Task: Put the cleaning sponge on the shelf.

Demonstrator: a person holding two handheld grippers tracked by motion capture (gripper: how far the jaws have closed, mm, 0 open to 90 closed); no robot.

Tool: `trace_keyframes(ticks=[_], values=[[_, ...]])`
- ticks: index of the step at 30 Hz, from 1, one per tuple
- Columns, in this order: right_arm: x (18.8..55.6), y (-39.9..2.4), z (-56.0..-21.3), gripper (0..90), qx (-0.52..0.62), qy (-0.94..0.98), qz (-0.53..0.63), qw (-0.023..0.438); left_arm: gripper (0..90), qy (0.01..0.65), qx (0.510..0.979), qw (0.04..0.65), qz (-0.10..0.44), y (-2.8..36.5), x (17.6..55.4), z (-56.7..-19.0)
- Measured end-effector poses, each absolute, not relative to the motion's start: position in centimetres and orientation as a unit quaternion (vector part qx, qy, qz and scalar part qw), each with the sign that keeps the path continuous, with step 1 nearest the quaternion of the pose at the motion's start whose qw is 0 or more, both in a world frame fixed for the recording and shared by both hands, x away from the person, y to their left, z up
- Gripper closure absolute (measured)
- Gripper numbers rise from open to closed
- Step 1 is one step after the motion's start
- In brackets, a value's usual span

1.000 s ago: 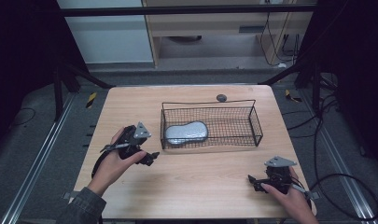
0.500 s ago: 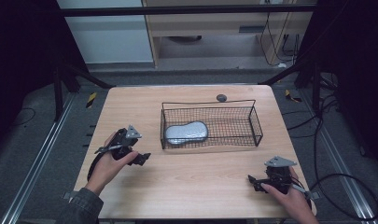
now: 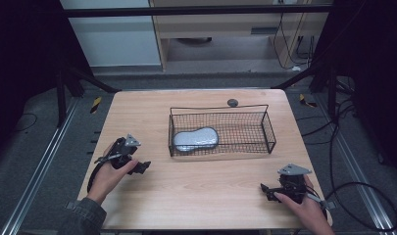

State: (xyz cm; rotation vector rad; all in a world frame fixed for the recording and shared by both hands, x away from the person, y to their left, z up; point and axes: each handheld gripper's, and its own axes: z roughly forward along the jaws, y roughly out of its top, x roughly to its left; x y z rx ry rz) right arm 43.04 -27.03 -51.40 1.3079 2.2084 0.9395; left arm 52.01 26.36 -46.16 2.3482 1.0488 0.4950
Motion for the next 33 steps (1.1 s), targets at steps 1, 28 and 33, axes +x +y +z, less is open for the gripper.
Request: trace_keyframes(ticks=[1,28,33], values=[[43.0,-27.0,-51.4,0.4,0.469,0.791,0.337,0.203,4.0,0.388,0.866,0.257,0.183,26.5,52.1,-46.4],[43.0,-27.0,-51.4,0.3,0.468,0.791,0.337,0.203,3.9,0.423,0.845,0.269,0.186,28.0,53.9,-49.3],[43.1,-27.0,-51.4,0.3,0.468,0.792,0.336,0.203,2.6,0.425,0.841,0.279,0.185,27.9,54.2,-49.6]])
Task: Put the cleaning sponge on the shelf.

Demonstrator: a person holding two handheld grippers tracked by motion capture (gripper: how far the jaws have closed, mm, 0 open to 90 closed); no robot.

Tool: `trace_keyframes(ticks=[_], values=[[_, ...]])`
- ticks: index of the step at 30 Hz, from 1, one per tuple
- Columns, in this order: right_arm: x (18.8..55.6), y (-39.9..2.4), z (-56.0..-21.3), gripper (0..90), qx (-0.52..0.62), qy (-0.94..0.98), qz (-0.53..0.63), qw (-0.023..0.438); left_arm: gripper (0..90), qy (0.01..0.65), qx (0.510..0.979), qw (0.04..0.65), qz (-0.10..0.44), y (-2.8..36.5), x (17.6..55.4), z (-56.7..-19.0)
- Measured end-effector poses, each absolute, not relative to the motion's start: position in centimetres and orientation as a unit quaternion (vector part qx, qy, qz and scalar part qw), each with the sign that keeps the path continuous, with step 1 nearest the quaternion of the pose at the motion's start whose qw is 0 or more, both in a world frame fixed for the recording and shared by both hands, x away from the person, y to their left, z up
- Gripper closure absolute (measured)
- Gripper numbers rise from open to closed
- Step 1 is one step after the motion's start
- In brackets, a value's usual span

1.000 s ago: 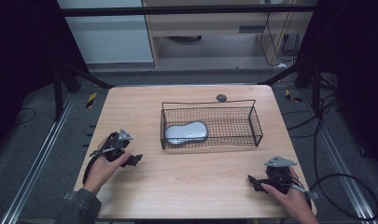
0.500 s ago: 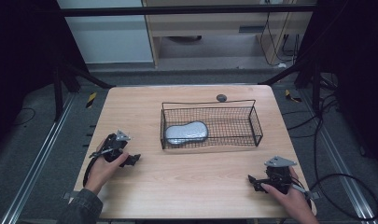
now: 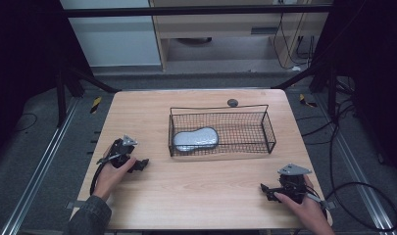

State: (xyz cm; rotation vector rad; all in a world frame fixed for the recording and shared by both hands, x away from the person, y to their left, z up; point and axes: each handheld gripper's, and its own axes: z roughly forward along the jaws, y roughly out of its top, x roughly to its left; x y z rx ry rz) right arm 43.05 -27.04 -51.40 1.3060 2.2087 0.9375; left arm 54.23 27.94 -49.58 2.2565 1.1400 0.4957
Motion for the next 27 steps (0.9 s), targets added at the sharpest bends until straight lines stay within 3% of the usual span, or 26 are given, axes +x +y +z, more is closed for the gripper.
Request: trace_keyframes(ticks=[27], values=[[43.1,-27.0,-51.4,0.3,0.468,0.792,0.337,0.202,0.0,0.426,0.819,0.335,0.188,28.5,54.8,-50.8]])
